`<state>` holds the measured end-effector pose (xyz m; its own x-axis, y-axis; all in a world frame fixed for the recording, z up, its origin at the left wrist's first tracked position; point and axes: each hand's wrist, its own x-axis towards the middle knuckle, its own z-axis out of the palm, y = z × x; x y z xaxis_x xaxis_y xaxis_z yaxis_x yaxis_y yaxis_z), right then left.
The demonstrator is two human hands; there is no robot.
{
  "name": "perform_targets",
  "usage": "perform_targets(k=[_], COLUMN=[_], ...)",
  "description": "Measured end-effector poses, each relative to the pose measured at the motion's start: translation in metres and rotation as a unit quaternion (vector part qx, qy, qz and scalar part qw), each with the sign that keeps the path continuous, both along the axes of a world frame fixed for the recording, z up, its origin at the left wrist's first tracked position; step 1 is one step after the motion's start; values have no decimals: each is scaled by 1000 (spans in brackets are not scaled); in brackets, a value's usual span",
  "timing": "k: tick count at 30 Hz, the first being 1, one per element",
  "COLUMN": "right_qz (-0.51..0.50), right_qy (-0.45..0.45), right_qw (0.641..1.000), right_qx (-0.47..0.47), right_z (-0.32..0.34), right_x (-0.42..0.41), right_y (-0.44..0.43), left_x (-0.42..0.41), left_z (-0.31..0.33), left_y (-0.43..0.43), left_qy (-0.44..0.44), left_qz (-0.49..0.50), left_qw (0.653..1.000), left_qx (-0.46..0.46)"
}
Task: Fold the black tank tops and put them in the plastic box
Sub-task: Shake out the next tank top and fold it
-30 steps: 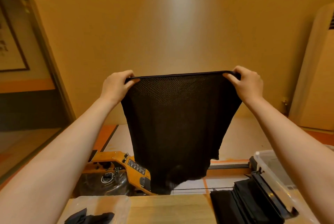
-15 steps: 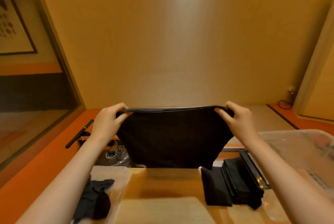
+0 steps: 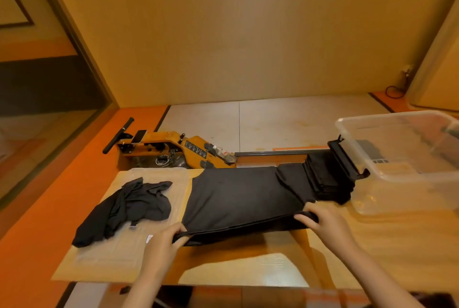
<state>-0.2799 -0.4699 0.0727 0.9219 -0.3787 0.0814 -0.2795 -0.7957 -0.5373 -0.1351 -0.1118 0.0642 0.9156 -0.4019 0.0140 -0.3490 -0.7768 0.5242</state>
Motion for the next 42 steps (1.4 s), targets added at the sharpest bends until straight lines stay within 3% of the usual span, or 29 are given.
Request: perform_targets(k=[8,16,29,36,42], right_qz=[-10,-28,-113,-174,-175], right_qy=[69,81,-76,-204,-238], right_qw=[998,993,984,947,930], right_qx=[-4,82,116,177,218], right_z=[-18,-31,4,43,64], right_x=[-72,-144,-165,-109,-43], right_y=[57,110,119,88,40], left_x=[-49,-87,-80,-33,29], left_z=[-8,-11,20,60,86], left_y=[62,116,145,115,85], left_qy=[58,149,153,104,116], left_qz=[-36,-44,21,44,45], left_qw=[996,980,957,952,954], left_qx=[-63,-127,-247,-284,-274])
